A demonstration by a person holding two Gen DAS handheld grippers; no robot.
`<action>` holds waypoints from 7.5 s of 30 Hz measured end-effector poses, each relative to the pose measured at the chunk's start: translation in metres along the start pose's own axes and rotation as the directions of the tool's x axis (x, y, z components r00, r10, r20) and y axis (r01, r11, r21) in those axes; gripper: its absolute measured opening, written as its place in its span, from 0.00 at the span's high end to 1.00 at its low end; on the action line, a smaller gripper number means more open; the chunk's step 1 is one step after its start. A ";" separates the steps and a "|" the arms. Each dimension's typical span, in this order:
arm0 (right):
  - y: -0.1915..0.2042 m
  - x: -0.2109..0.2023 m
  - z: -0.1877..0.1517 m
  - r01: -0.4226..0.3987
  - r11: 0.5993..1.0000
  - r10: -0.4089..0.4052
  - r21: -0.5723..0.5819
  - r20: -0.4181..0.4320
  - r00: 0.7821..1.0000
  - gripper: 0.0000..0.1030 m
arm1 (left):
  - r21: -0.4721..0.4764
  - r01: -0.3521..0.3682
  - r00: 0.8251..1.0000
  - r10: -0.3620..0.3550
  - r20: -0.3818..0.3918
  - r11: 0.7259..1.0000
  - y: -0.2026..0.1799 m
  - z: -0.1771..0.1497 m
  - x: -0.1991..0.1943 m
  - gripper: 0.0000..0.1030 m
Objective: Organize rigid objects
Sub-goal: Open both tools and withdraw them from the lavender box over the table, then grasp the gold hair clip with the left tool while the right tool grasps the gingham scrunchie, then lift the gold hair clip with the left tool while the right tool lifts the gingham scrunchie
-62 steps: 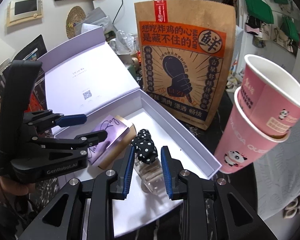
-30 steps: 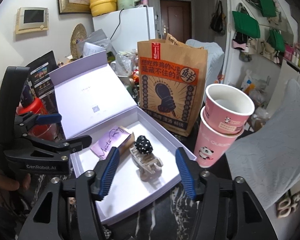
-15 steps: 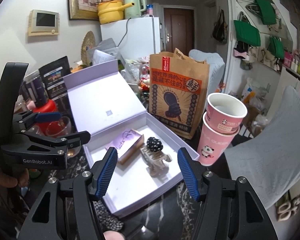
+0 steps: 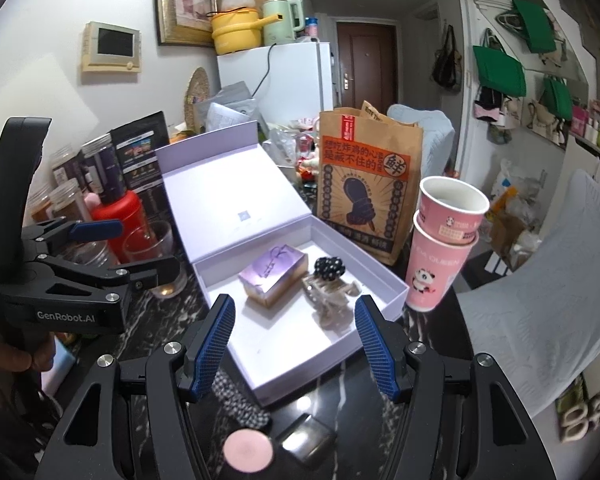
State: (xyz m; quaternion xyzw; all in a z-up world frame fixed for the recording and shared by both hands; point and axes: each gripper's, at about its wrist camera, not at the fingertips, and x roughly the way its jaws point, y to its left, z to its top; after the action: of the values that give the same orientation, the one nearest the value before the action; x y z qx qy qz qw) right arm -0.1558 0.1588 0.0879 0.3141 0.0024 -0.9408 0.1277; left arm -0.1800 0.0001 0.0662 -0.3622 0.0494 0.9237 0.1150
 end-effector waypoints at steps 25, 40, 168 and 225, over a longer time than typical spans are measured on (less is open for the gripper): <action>0.016 -0.016 -0.065 -0.061 0.997 0.063 0.037 -0.049 0.997 0.39 | 0.007 0.037 0.998 -0.037 -0.045 0.999 -0.013 -0.067 -0.024 0.01; 0.015 -0.003 -0.102 -0.081 0.994 0.087 0.067 -0.085 0.993 0.39 | -0.006 0.126 0.988 -0.126 -0.087 0.992 -0.013 -0.103 -0.003 0.01; 0.092 0.072 -0.145 -0.279 0.960 0.251 -0.037 -0.331 0.909 0.47 | -0.049 0.159 0.966 -0.165 -0.200 0.986 0.025 -0.189 0.035 0.58; 0.023 0.006 -0.150 -0.128 0.978 0.165 0.165 -0.240 0.957 0.80 | 0.008 0.336 0.933 -0.332 -0.139 0.942 -0.038 -0.159 0.023 0.67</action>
State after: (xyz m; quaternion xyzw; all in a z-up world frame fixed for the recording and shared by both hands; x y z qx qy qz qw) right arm -0.0663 0.1477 -0.0348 0.4390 -0.0745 -0.8787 0.1722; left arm -0.0824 0.0133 -0.0658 -0.4253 0.0092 0.8630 0.2724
